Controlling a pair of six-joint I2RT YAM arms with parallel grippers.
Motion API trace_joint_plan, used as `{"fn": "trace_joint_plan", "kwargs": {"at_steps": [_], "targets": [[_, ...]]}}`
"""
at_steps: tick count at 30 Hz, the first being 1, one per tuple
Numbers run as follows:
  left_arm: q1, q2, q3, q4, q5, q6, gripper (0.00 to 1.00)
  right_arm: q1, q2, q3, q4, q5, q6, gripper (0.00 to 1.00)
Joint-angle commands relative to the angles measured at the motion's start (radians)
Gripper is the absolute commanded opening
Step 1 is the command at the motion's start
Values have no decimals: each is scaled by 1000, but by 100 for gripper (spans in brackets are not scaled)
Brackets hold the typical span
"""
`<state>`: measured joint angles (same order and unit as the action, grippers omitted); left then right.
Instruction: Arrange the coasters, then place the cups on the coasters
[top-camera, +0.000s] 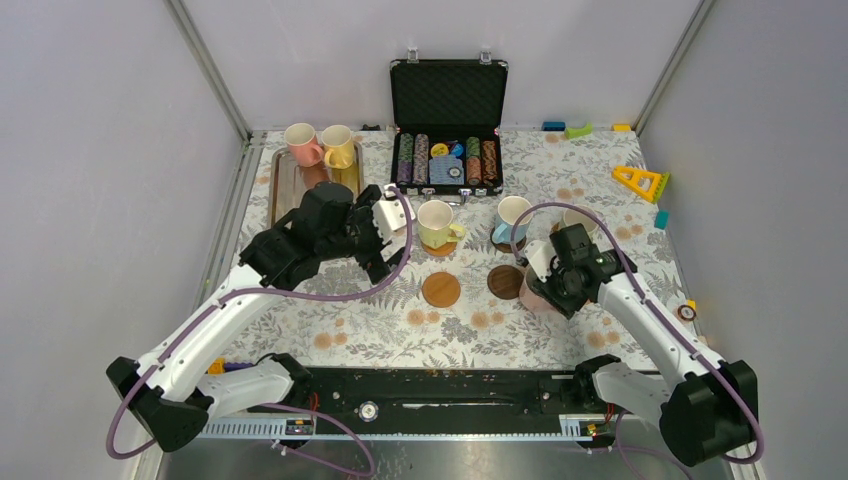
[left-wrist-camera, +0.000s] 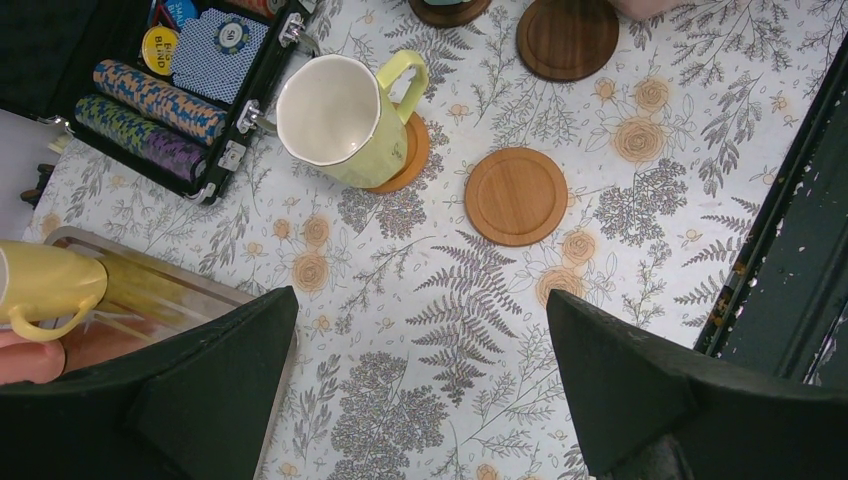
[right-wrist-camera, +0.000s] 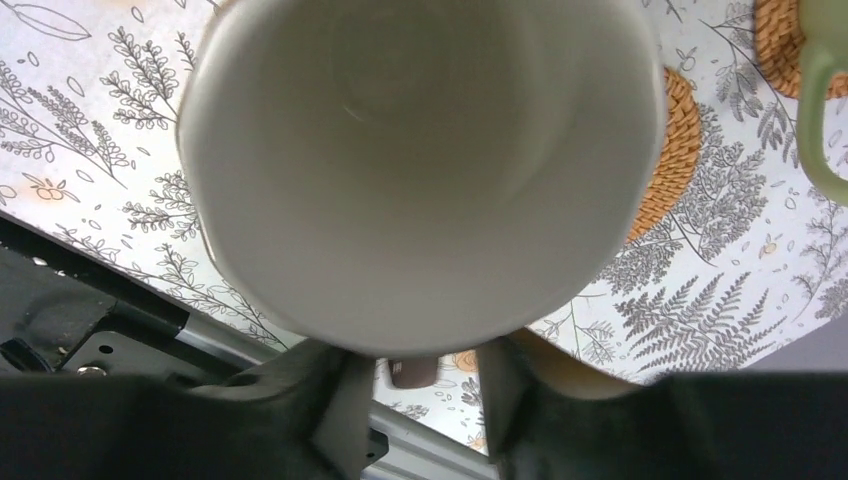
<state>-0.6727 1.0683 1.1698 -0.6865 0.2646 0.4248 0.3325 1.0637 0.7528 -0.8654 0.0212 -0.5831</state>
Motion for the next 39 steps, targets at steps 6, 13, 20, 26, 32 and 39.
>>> {"fn": "trace_joint_plan", "kwargs": {"at_steps": [6,13,20,26,32,39], "targets": [[6,-42,2,45,-6,17,99,-47,-117,-42,55,-120,-57,0],[5,-39,13,40,-4,15,99,-50,-279,41,4,-97,-50,0],[7,-42,15,38,-7,15,99,-143,-273,85,-61,-53,-98,0],[6,-58,3,37,-25,29,99,-354,-228,69,-78,-137,-219,0],[6,-69,-11,42,-21,32,99,-507,-165,87,-77,-219,-297,0],[6,-70,-11,42,-13,28,99,-565,-93,77,-31,-233,-313,0]]}}
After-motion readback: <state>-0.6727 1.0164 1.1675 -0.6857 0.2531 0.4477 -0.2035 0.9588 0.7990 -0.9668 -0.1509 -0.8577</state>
